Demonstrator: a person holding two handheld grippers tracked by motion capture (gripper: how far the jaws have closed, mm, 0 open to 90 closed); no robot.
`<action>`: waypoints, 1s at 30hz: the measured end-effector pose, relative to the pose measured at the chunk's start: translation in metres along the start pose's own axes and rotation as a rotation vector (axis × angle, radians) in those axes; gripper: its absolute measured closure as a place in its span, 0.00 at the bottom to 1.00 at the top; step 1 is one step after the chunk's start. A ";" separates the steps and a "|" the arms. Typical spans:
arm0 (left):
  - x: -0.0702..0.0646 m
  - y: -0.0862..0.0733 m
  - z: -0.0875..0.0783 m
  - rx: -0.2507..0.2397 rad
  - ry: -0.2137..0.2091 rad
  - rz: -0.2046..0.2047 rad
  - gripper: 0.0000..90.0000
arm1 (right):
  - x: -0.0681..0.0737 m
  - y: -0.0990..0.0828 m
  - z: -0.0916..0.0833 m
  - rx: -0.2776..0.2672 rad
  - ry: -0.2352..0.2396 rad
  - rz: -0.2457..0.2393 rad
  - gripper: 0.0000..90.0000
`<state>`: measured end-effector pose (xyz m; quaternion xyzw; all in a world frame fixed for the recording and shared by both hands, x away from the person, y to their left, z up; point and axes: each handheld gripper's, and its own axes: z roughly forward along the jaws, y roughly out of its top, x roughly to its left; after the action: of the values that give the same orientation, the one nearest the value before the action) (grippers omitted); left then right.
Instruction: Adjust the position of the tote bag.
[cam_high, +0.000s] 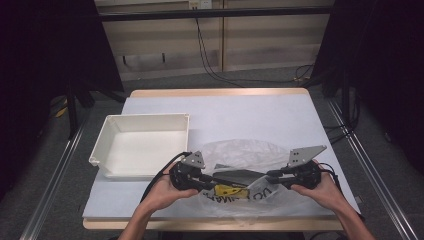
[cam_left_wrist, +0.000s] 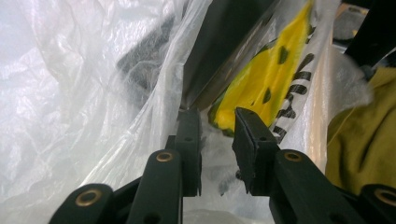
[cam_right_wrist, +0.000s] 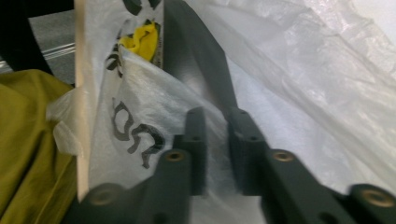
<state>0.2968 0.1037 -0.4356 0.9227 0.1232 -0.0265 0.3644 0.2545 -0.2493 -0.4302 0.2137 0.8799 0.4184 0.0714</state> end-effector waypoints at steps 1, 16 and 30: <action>0.000 0.000 0.000 0.006 0.004 0.000 0.80 | 0.001 -0.001 -0.001 -0.003 0.013 -0.006 0.98; 0.013 -0.005 0.005 0.048 0.012 -0.028 0.80 | 0.024 -0.033 -0.018 0.064 0.101 0.002 1.00; 0.017 -0.013 0.020 0.113 0.050 -0.074 0.82 | -0.009 -0.063 -0.012 0.177 0.016 0.105 1.00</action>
<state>0.3110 0.1030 -0.4611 0.9370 0.1644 -0.0236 0.3073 0.2387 -0.2963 -0.4714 0.2614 0.9015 0.3441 0.0232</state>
